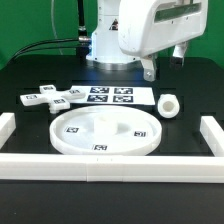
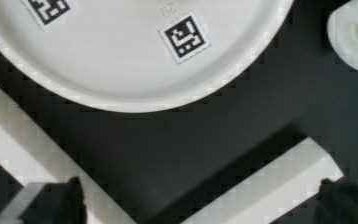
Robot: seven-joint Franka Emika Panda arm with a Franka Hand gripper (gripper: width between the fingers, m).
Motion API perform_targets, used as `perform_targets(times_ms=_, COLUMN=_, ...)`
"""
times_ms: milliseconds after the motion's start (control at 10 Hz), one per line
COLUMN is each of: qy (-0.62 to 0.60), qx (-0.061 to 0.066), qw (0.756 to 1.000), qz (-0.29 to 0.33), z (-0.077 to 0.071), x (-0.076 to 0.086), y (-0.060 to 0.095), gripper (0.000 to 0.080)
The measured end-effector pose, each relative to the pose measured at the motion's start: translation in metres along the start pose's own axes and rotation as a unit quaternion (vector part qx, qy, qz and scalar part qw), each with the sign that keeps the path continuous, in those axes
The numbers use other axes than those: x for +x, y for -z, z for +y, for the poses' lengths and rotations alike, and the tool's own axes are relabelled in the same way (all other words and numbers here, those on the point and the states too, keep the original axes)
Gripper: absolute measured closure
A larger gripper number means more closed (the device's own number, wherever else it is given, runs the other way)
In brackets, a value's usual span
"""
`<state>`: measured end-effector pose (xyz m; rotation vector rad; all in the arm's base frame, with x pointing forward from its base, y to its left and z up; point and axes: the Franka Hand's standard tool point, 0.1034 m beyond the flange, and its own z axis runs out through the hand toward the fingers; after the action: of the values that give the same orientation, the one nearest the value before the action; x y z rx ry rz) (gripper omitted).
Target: Assemble round table
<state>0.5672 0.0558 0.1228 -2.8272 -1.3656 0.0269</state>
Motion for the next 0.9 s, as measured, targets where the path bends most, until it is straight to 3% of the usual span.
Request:
perform_targets(times_ms=600, qy=0.000, qx=0.000, qw=1.000, qz=0.000, z=0.000, x=0.000, y=0.000, gripper=0.0150)
perform_targets(times_ms=700, qy=0.007, qx=-0.005, qw=1.000, qz=0.005, z=0.002, x=-0.002, y=-0.002, gripper=0.0150)
perform_targets(times_ms=900, qy=0.039, qx=-0.029, qw=0.998, qz=0.027, z=0.008, x=-0.039, y=-0.030, gripper=0.0150)
